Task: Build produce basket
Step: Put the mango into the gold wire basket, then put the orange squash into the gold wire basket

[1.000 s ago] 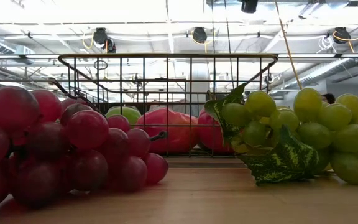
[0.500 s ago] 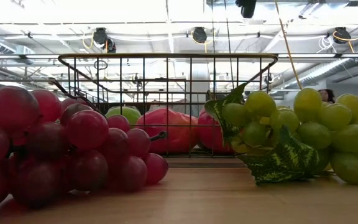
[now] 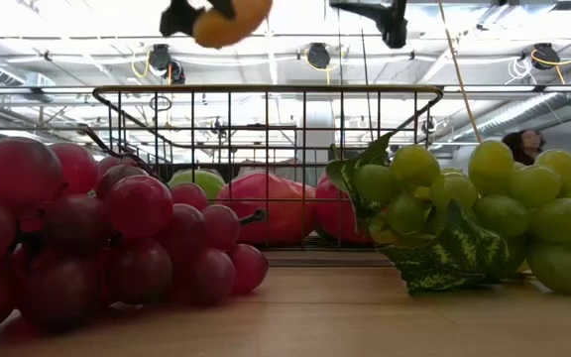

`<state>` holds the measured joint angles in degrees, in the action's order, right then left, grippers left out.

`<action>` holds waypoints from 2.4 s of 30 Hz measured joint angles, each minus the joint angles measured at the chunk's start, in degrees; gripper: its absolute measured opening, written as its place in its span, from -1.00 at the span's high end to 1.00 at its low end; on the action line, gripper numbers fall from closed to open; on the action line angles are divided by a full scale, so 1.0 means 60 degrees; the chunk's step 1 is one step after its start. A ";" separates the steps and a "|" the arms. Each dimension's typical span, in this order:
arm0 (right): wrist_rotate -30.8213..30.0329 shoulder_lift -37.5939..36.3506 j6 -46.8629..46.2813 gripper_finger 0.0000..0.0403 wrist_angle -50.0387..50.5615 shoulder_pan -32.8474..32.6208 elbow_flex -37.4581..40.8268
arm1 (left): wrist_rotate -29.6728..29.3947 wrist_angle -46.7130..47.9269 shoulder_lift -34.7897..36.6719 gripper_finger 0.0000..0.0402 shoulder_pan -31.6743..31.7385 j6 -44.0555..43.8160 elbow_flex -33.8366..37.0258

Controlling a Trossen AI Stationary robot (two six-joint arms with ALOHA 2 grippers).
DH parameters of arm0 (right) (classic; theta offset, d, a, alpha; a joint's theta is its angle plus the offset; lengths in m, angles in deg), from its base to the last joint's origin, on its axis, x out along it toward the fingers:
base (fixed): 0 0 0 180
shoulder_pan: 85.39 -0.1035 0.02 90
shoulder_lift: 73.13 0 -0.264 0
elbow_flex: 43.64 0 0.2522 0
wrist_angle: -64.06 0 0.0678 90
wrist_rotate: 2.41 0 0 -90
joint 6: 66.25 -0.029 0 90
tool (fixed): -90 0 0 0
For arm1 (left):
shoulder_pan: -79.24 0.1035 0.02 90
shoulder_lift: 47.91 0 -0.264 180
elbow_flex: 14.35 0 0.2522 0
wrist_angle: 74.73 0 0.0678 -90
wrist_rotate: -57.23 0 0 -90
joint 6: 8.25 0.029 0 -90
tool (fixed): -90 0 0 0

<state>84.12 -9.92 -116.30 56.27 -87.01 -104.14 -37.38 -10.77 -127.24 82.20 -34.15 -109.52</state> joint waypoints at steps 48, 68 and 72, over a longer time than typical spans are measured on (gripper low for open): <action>0.0650 -0.4163 0.4818 -0.75 0.4624 0.2836 0.0004 | 0.1188 -0.3102 -0.0364 -0.68 -0.0178 -0.3993 0.2490; 0.2115 -0.1386 0.0400 -0.30 0.8129 0.2810 0.0007 | 0.1600 0.1657 -0.0357 0.13 0.1955 -0.1862 -0.0145; 0.2121 -0.0787 -0.1181 -0.08 0.8046 0.2785 0.0007 | 0.2201 0.2713 -0.0357 0.24 0.2765 -0.0723 -0.0145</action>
<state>96.85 -14.64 -123.39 104.54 -70.30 -104.10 -24.17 5.50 -129.38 98.79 -38.49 -110.39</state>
